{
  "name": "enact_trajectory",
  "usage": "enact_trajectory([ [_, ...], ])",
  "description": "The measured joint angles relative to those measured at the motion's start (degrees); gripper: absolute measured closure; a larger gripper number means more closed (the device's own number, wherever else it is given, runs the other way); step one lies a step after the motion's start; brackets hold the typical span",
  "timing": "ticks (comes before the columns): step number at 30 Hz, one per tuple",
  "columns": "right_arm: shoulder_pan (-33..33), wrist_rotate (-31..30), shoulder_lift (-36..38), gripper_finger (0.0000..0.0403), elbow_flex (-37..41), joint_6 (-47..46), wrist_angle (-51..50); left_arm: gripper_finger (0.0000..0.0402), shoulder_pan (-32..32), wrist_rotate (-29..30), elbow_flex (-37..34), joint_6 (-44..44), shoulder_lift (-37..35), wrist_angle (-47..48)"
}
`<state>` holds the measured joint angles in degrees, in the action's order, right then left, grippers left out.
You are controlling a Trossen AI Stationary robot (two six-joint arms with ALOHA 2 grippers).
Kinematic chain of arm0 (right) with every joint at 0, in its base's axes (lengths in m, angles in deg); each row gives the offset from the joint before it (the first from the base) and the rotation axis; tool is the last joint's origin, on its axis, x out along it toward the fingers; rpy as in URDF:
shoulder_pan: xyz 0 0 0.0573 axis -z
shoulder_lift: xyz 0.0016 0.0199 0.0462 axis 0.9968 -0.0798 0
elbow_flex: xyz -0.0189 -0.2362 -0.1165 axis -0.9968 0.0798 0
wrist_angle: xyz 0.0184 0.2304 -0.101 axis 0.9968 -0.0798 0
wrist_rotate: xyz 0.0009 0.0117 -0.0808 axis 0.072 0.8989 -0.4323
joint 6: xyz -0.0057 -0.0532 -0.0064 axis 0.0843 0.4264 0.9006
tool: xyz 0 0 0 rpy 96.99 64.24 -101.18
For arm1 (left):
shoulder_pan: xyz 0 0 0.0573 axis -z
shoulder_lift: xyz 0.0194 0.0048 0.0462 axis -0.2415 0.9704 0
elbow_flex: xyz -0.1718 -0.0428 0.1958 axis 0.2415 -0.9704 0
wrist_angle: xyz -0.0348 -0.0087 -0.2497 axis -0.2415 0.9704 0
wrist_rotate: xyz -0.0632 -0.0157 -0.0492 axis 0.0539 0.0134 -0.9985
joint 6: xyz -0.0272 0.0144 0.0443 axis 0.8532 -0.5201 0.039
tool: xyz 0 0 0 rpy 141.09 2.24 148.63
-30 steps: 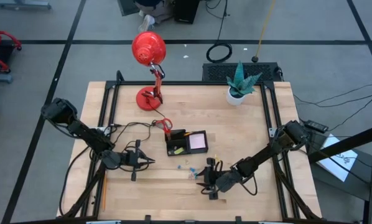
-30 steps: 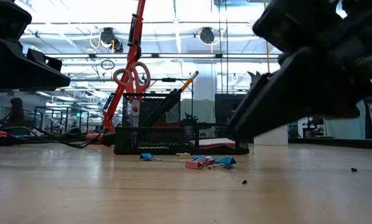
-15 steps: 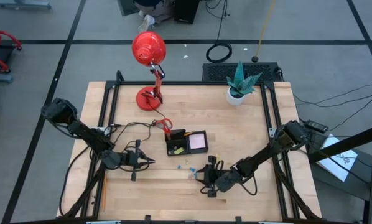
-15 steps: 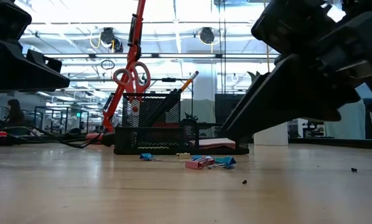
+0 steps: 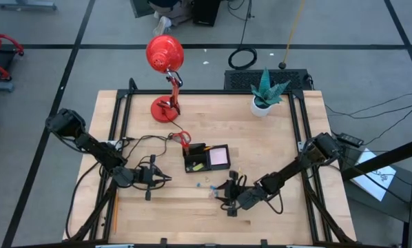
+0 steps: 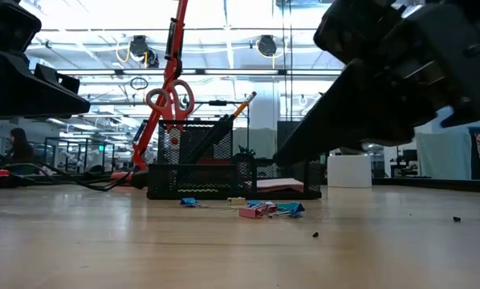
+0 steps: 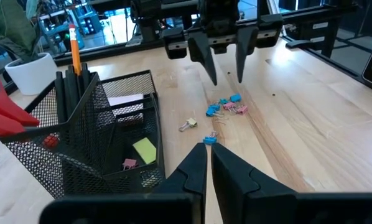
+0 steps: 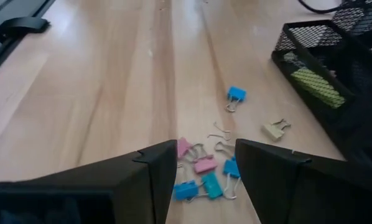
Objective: Pick and place office supplies into organizer
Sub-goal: Put the blue binder clip into the black desk organizer
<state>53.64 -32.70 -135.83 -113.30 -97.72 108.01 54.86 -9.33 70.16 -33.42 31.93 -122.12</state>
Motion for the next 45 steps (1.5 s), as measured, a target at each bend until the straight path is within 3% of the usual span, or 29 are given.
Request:
enact_trajectory([
  [11,-0.07,-0.17,0.0,0.0245,0.0,-0.6,-3.76,0.0371,0.0,0.04,0.0,0.6,0.0,0.13],
  [15,-0.07,2.9,-0.02,0.0245,0.0,-2.25,-5.51,0.0371,0.0,0.04,0.0,0.37,0.0,0.44],
  [25,-0.18,4.27,-6.19,0.0245,-0.12,-0.95,3.65,0.0371,0.0,0.04,0.02,0.56,0.01,1.81],
  [45,-0.16,4.38,-7.84,0.0245,-0.11,-3.98,3.3,0.0371,0.0,0.04,0.04,1.6,0.02,1.86],
])
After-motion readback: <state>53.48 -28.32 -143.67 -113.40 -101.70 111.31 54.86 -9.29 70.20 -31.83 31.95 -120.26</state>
